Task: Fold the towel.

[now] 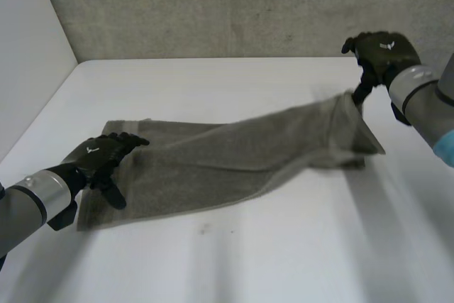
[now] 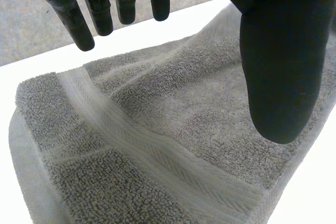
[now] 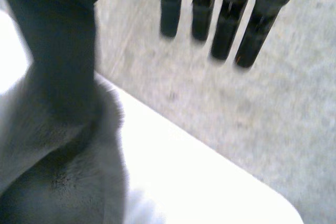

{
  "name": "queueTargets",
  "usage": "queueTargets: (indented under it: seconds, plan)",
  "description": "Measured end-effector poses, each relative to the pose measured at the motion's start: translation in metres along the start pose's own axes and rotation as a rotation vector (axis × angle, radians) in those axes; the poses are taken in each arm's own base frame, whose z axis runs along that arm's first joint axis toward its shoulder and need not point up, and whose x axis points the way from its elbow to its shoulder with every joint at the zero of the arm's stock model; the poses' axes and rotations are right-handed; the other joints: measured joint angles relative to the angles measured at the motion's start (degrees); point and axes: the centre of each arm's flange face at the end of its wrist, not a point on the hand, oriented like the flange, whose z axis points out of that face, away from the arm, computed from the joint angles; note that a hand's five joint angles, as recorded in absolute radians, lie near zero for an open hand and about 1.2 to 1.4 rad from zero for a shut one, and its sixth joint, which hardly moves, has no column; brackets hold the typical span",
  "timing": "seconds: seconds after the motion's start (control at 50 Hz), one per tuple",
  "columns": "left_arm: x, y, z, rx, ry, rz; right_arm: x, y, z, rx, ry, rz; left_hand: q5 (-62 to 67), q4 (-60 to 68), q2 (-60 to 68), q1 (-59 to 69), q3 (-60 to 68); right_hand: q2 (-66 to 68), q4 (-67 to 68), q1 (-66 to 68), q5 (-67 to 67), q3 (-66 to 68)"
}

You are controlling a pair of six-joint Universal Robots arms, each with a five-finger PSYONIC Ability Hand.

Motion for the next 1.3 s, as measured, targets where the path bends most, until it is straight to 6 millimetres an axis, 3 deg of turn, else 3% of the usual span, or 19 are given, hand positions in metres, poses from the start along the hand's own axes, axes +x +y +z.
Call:
queueTargets:
  seconds: [0.04, 0.12, 0.3, 0.4, 0.52, 0.6, 0.78, 0.94, 1.12, 1.3]
  plan:
    - [0.001, -0.001, -0.001, 0.003, 0.002, 0.003, 0.0, 0.013, 0.0, -0.042, -0.002, -0.011, 0.0, 0.0, 0.0, 0.0, 0.0, -5.22, -6.22, -3.83, -5.91, -5.96]
    - [0.003, -0.004, -0.004, 0.013, 0.003, 0.01, -0.002, 0.028, -0.006, -0.1, -0.014, -0.022, 0.0, 0.0, 0.0, 0.0, 0.0, -5.72, -6.53, -4.01, -6.65, -6.99]
    - [0.01, -0.013, -0.018, 0.048, -0.007, 0.031, -0.017, 0.044, -0.051, -0.193, -0.067, -0.053, 0.0, 0.0, 0.0, 0.0, 0.0, -5.72, -6.53, -4.01, -6.82, -6.99]
    - [0.016, -0.016, -0.031, 0.07, -0.015, 0.043, -0.03, 0.063, -0.075, -0.228, -0.124, -0.102, 0.0, 0.08, 0.11, 0.01, 0.05, -5.43, -6.37, -3.87, -6.69, -6.61]
    - [0.022, -0.013, -0.047, 0.073, -0.059, 0.052, -0.043, 0.084, -0.092, -0.207, -0.19, -0.216, 0.18, 1.91, 2.15, 1.59, 2.01, 6.78, 6.6, 6.63, 5.15, 7.26]
    - [0.021, -0.008, -0.053, 0.053, -0.119, 0.051, -0.049, 0.094, -0.096, -0.182, -0.226, -0.286, 1.88, 3.7, 3.86, 3.37, 3.72, 8.05, 7.81, 7.3, 6.35, 8.5]
    - [0.017, 0.002, -0.055, 0.012, -0.171, 0.044, -0.047, 0.114, -0.085, -0.179, -0.288, -0.334, 2.37, 4.26, 4.37, 3.77, 4.22, 10.94, 10.23, 9.57, 8.47, 11.12]
    - [0.016, 0.007, -0.052, -0.013, -0.167, 0.063, -0.032, 0.132, -0.053, -0.182, -0.272, -0.361, 2.18, 3.99, 4.18, 3.58, 4.08, 12.62, 11.81, 10.91, 10.41, 12.78]
    - [0.015, 0.009, -0.051, -0.018, -0.165, 0.061, -0.019, 0.143, -0.03, -0.181, -0.242, -0.408, 1.41, 3.24, 3.41, 3.08, 3.49, 16.54, 15.83, 14.53, 13.48, 16.79]
    - [0.015, 0.01, -0.05, -0.022, -0.164, 0.058, -0.012, 0.149, -0.021, -0.186, -0.231, -0.414, 0.91, 2.62, 2.84, 2.63, 2.82, 22.79, 21.77, 19.6, 15.49, 22.57]
